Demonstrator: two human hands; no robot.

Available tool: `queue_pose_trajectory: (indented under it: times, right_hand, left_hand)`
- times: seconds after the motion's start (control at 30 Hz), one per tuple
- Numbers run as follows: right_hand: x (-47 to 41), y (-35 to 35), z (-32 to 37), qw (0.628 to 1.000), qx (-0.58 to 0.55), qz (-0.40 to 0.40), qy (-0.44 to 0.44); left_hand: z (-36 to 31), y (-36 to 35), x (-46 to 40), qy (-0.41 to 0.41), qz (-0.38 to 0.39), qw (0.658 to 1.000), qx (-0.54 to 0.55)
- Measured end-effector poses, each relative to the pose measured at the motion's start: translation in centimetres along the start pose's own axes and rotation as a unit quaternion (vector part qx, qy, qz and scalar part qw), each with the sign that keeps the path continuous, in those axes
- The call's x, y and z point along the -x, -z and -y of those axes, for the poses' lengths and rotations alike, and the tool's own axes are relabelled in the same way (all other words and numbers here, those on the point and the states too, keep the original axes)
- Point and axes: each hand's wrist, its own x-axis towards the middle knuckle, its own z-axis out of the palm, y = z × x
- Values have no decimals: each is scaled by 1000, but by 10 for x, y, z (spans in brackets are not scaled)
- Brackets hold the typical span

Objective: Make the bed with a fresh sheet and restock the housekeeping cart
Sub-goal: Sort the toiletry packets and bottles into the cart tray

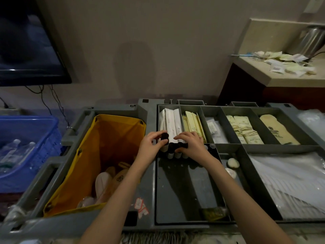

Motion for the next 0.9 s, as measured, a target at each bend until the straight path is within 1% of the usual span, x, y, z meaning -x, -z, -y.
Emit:
queue_pose_trajectory:
  times: [0.07,0.17,0.27,0.33,0.43,0.6,0.77,0.83,0.9]
  right_hand:
    - [6,2,-4,1000,12,-12,4]
    - [14,1,-7,999,46,-21,15]
    - [18,0,-10,996,84,-16,14]
    - [19,-2,-13,996,94,-1,5]
    - [21,-7,-16,995,99,16,-6]
    - [22,-9,-17,994,105,16,-3]
    - [23,2,-21,997,71,-13,-17]
    - [25,15,-27,996,77,-26,-23]
    - [28,33,-36,995,84,-39,-33]
  left_hand:
    - [1,0,0,-17,-5,997,-79]
    - [4,0,2,-43,-16,982,-184]
    - [9,-3,3,-48,-19,963,-265]
    - [13,-5,3,-45,-18,954,-296]
    - [19,-7,3,-34,-19,949,-313]
    - [21,-9,2,-35,-19,943,-331]
    - [11,-9,-3,-28,1,944,-329]
    - [0,-16,-11,-53,-3,947,-317]
    - [-15,-29,-26,-96,-1,949,-300]
